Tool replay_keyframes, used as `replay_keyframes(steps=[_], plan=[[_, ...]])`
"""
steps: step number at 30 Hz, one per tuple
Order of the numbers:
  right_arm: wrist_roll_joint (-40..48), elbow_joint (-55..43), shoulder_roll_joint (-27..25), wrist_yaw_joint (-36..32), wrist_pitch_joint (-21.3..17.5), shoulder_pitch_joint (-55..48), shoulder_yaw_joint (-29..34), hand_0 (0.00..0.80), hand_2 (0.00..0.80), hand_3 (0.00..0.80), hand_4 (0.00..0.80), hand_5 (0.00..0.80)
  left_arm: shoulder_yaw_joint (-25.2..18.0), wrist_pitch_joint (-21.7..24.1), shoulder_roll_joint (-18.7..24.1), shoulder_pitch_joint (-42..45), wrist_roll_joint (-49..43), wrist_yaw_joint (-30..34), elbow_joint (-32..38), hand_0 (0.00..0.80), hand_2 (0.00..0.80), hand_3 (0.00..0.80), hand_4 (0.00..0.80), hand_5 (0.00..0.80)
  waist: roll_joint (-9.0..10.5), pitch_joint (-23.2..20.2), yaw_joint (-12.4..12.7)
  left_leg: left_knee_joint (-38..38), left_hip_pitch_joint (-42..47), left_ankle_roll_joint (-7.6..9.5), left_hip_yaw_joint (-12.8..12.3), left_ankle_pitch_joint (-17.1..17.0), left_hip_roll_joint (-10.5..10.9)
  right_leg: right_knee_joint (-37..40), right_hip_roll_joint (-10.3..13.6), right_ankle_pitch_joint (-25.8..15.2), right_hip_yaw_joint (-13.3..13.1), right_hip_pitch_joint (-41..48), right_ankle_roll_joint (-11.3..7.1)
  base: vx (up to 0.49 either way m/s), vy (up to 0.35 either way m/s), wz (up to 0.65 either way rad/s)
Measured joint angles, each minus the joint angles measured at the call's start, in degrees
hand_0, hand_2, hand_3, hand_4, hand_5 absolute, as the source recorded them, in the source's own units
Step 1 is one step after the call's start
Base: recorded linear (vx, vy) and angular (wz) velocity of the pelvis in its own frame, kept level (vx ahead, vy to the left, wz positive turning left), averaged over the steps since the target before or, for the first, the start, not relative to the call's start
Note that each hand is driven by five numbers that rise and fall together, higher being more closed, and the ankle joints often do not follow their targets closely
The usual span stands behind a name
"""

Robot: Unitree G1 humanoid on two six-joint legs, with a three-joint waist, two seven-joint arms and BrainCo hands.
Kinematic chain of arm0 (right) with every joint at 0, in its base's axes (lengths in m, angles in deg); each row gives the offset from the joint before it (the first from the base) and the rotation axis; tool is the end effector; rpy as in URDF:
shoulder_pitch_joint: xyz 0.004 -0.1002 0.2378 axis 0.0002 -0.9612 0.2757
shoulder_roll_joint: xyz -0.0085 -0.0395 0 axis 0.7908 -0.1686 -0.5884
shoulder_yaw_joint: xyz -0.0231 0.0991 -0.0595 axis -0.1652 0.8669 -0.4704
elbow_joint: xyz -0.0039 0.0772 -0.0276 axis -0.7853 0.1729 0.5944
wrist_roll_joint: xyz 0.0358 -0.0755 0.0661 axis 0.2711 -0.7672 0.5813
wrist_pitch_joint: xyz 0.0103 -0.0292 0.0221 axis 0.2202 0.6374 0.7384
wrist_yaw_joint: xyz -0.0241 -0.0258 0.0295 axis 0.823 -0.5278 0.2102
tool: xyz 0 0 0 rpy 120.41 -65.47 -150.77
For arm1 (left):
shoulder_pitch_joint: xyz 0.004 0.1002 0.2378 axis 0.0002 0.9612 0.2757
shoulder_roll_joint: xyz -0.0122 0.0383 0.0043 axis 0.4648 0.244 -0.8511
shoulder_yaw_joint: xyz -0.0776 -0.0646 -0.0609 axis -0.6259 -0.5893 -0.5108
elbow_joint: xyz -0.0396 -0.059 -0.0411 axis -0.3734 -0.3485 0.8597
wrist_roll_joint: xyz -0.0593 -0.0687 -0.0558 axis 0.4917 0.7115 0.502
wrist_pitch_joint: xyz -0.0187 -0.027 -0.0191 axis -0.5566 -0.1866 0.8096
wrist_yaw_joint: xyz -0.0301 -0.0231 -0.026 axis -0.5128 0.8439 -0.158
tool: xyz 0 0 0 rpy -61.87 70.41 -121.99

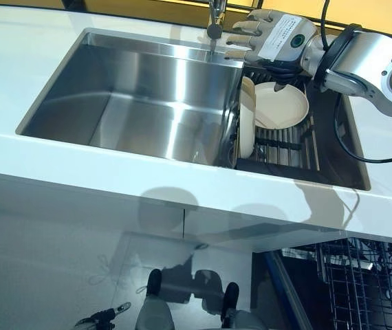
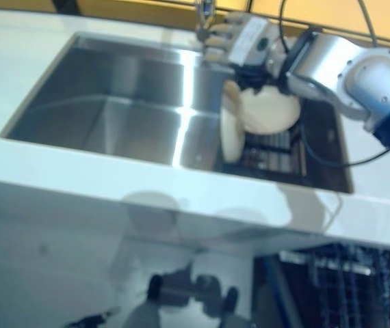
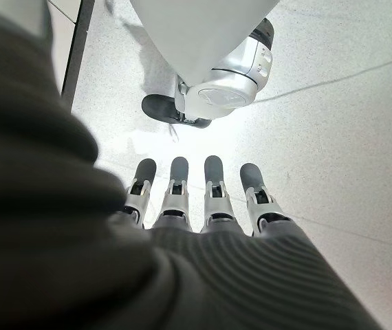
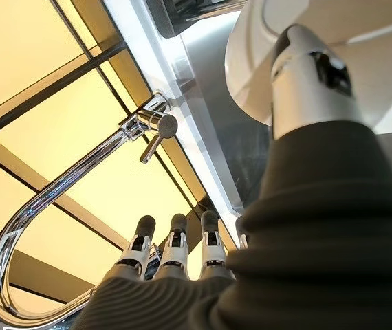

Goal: Take plates into dishwasher

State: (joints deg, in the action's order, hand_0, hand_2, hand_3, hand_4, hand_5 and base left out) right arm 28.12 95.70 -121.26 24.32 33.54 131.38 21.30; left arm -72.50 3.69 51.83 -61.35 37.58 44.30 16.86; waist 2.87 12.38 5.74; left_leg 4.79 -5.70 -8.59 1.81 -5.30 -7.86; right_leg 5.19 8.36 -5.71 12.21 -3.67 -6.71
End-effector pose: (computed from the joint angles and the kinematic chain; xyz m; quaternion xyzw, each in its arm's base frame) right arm 0.3151 -0.1719 0.3495 -0.8885 -0.3200 0.0882 0.3170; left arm 0.0819 0.2771 -0.1157 -0.0093 0.5974 0.0964 0.7960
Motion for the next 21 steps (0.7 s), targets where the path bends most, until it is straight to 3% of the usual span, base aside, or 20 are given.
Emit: replay_keyframes(steps=[21], plan=[[1.09, -2.56, 0.47, -2.50, -0.66, -0.51, 0.00, 0.000, 0.000, 0.000, 0.000, 0.000, 0.00, 0.06, -0.02, 0.01, 0.00, 0.05, 0.78, 0.000, 0.000, 0.000, 0.000, 0.000, -0.66, 0.40, 0.00, 0.00, -0.01, 0.00, 0.00, 0.00, 0.01, 0.00, 0.02, 0.00, 0.00, -0.02, 0.00, 0.000, 0.000, 0.00]])
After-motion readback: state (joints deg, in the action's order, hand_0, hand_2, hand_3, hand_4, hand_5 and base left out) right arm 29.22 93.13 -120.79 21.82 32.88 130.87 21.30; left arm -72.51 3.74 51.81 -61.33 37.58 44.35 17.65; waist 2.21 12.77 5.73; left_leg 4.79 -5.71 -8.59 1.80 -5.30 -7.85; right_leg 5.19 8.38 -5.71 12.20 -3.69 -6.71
